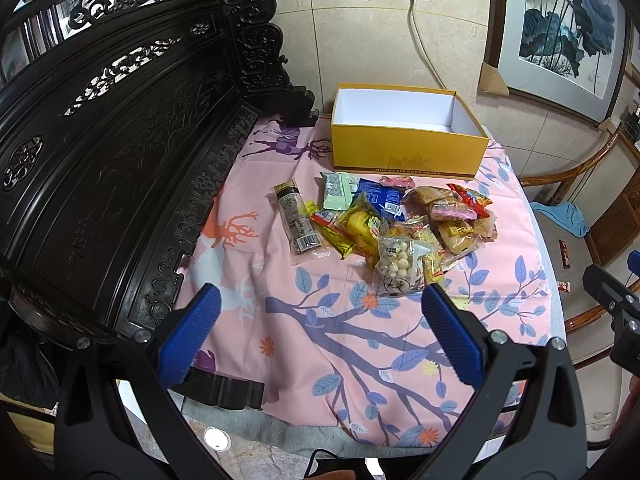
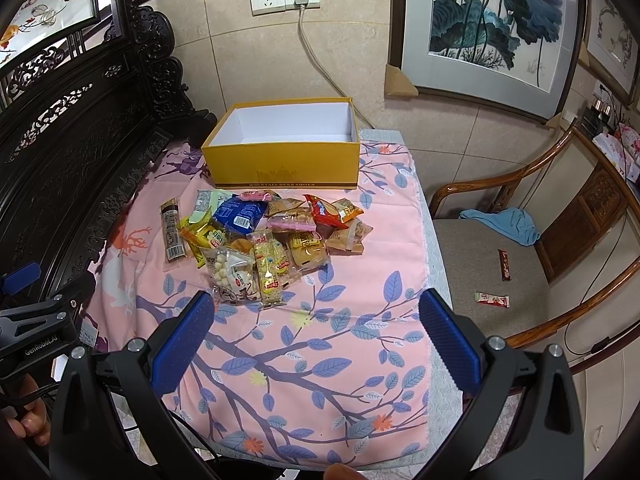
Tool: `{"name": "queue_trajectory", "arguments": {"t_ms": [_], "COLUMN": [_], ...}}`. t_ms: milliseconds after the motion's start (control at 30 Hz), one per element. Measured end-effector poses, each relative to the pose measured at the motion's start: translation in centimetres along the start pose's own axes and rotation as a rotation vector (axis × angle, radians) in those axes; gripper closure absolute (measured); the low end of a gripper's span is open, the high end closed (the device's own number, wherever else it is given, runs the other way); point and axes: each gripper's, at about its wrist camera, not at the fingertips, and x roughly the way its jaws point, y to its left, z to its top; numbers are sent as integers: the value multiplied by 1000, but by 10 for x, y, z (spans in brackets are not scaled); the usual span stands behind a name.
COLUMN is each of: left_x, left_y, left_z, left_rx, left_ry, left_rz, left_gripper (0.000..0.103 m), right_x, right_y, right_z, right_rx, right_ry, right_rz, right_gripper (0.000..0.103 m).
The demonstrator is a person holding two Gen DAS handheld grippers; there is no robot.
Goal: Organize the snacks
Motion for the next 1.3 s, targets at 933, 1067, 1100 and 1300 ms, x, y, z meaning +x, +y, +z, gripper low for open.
{"name": "queue_trajectory", "arguments": {"t_ms": [933,1067,1100,1300], "left_x": [53,81,88,126], "left_y": [10,9,8,-8], "left_z": [1,0,0,-7], "left_rx": [-6,20,26,75], "left_ry": [6,-16,-16,-3], "left_rz": [11,-1,-4,-49], "left_gripper": [2,2,2,2], "right_x": [64,103,111,169], "right_y": [-7,2,5,10], "right_z": [9,12,13,15], "right_rx": [18,-13,-22,-71], "right_ry": [75,97,99,141], "right_rz": [59,123,140,182], "right_gripper": [1,1,1,17]}}
